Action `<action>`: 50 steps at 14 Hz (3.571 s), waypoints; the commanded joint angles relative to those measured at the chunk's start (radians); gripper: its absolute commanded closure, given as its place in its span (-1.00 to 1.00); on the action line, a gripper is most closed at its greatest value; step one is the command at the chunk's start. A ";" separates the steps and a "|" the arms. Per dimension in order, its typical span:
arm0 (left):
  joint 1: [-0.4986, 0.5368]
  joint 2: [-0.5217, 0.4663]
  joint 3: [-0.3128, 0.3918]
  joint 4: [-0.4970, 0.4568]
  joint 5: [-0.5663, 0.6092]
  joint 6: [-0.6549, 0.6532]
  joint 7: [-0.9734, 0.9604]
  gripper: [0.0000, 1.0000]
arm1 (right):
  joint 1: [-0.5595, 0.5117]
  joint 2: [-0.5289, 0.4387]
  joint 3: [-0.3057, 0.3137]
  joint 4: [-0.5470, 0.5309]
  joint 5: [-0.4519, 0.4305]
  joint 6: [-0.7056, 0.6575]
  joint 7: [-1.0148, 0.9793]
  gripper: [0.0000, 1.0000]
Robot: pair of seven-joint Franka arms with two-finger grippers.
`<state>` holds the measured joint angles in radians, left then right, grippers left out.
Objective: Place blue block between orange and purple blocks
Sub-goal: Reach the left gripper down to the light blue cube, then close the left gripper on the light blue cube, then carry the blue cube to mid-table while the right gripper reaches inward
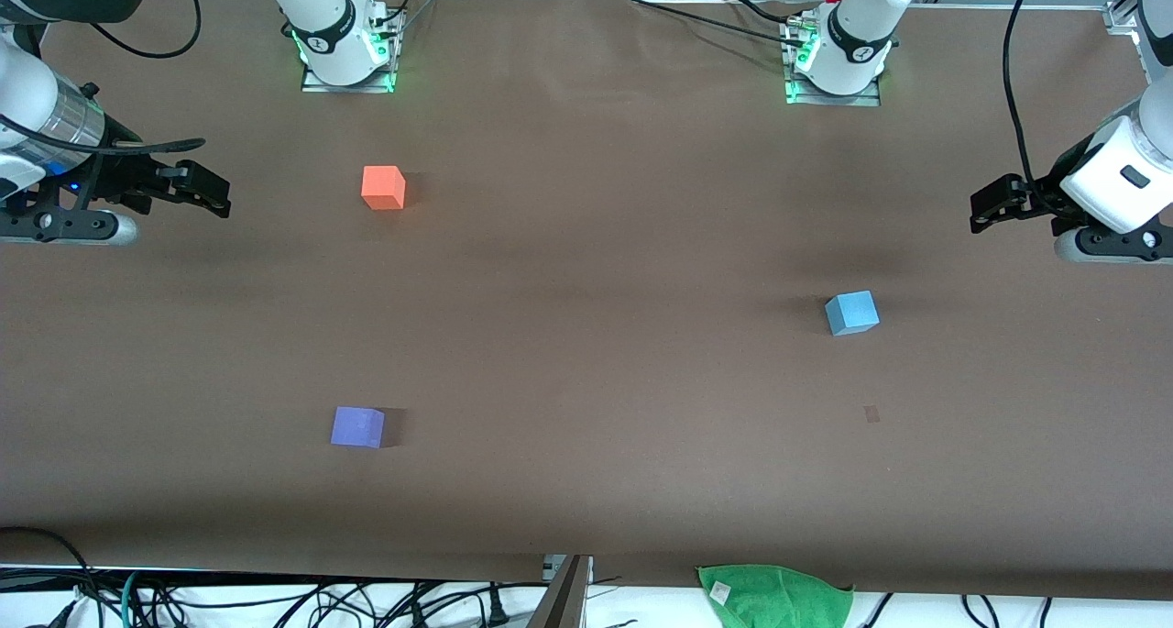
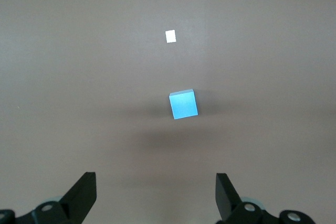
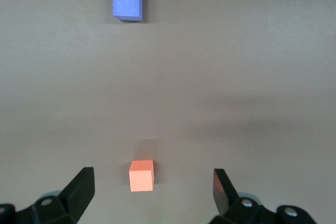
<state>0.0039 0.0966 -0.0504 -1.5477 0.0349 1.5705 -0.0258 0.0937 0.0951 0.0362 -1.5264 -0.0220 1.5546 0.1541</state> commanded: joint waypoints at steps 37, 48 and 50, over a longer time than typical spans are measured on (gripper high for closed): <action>0.007 0.284 -0.107 -0.397 -0.016 0.647 -0.138 0.72 | -0.002 -0.006 0.001 0.008 -0.019 -0.001 -0.001 -1.00; -0.490 0.599 -0.175 0.121 -0.029 0.402 -0.586 0.39 | -0.003 0.035 0.002 0.009 -0.010 0.033 0.018 -1.00; -0.554 0.681 -0.171 0.165 -0.023 0.434 -0.652 0.39 | -0.003 0.044 0.002 0.009 0.004 0.045 0.013 -1.00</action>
<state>-0.5027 0.6631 -0.2392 -1.4927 0.0073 2.0004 -0.6238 0.0937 0.1349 0.0344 -1.5243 -0.0285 1.5902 0.1565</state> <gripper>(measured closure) 0.432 0.000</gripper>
